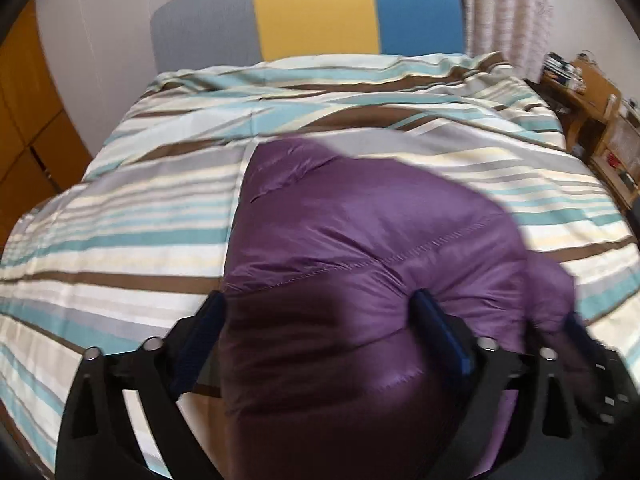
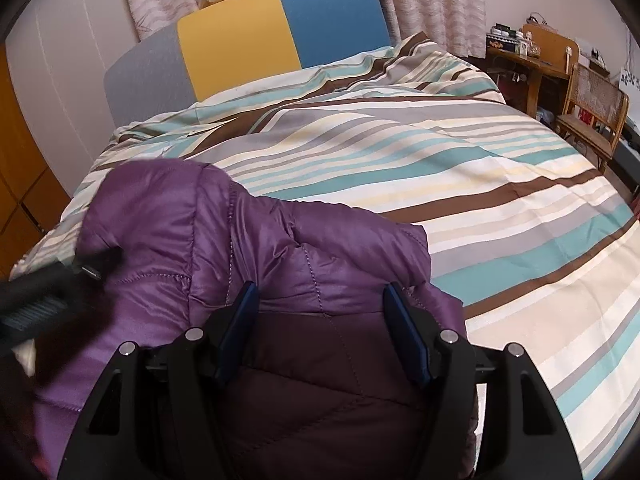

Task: Fold large clothes
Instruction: 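Grasp the folded purple jacket's edge with both tools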

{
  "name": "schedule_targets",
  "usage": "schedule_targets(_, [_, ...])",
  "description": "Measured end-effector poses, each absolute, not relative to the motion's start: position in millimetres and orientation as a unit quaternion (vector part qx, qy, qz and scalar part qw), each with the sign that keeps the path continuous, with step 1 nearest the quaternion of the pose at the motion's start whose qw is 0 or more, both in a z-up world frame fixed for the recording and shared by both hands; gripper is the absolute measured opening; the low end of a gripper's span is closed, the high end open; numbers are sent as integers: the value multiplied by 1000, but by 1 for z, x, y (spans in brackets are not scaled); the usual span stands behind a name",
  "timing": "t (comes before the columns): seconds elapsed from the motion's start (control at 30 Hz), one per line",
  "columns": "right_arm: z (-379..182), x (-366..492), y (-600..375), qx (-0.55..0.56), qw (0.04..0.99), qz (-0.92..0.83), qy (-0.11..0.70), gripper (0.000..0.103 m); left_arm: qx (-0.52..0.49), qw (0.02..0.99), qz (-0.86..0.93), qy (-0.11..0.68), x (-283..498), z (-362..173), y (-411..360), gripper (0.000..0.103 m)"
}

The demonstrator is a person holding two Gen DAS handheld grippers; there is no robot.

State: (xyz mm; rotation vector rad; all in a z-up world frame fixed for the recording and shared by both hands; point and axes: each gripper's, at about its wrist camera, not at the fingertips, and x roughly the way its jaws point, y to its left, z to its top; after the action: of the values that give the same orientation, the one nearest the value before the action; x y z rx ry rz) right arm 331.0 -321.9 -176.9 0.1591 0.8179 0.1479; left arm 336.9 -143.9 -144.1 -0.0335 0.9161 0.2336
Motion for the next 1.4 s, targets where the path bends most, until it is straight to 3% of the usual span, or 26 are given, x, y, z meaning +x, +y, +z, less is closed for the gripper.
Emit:
schedule_targets(0.53, [-151, 330, -311, 37, 908, 54, 413, 67, -74, 900, 95, 419, 332, -171, -120, 100])
schedule_targets(1.03, [-185, 358, -320, 73, 910, 82, 401, 70, -104, 892, 103, 428, 337, -171, -118, 100])
schedule_targets(1.23, [-165, 331, -325, 73, 922, 78, 373, 81, -147, 889, 73, 427, 305, -158, -104, 100])
schedule_targets(1.4, [-142, 284, -331, 52, 940, 59, 332, 84, -129, 911, 58, 387, 258, -144, -110, 100])
